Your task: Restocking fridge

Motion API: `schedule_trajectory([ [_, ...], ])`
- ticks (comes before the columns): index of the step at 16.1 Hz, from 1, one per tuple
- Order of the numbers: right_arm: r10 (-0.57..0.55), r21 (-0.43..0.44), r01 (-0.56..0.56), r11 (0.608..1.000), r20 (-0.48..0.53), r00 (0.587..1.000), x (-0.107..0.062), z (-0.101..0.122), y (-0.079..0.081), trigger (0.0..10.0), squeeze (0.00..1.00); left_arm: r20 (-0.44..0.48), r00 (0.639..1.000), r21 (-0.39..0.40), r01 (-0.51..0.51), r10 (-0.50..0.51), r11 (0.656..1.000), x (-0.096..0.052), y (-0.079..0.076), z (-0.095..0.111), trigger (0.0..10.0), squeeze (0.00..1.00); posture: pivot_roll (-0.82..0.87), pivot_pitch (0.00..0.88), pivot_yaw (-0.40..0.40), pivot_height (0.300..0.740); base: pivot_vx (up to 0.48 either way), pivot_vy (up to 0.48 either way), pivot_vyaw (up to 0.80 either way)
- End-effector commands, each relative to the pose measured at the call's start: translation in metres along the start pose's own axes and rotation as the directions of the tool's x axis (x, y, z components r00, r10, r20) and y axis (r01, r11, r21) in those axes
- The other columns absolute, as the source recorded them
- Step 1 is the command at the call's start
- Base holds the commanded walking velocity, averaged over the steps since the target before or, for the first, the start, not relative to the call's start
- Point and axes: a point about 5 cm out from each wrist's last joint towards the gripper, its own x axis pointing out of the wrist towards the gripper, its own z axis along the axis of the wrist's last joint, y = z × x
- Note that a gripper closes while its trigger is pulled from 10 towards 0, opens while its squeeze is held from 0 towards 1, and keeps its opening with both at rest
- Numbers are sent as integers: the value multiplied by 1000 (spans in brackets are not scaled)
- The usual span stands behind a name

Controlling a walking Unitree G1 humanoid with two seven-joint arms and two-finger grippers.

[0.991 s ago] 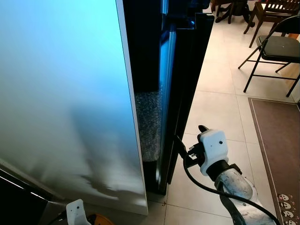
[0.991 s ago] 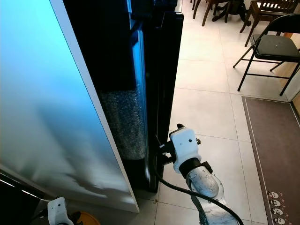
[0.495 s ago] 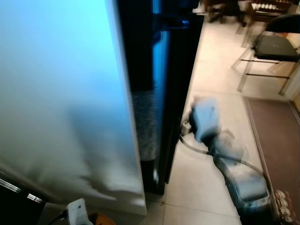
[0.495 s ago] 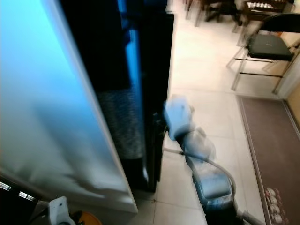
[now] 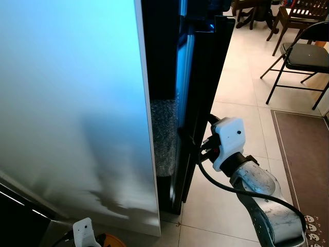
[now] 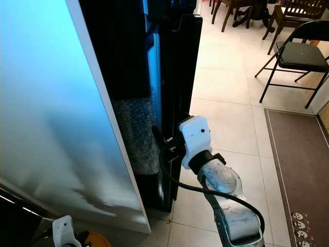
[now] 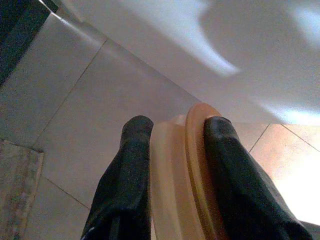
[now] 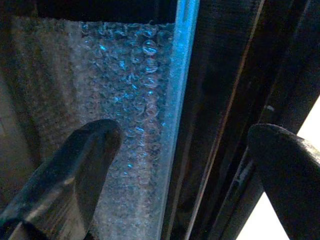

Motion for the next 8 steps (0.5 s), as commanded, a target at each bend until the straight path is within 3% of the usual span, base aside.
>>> schedule_trajectory([
  [1, 6, 1, -6, 1000, 4, 1000, 1, 2, -1, 10000, 0, -104, 995, 15, -4, 5, 1000, -5, 0, -25, 10000, 0, -129, 94, -18, 740, 0, 0, 0],
  [8, -75, 7, 75, 997, -11, 997, 7, -6, -17, 10000, 0, -100, 995, 9, -1, 2, 1000, -5, 1, -25, 10000, 0, -124, 80, -15, 740, 0, 0, 0],
])
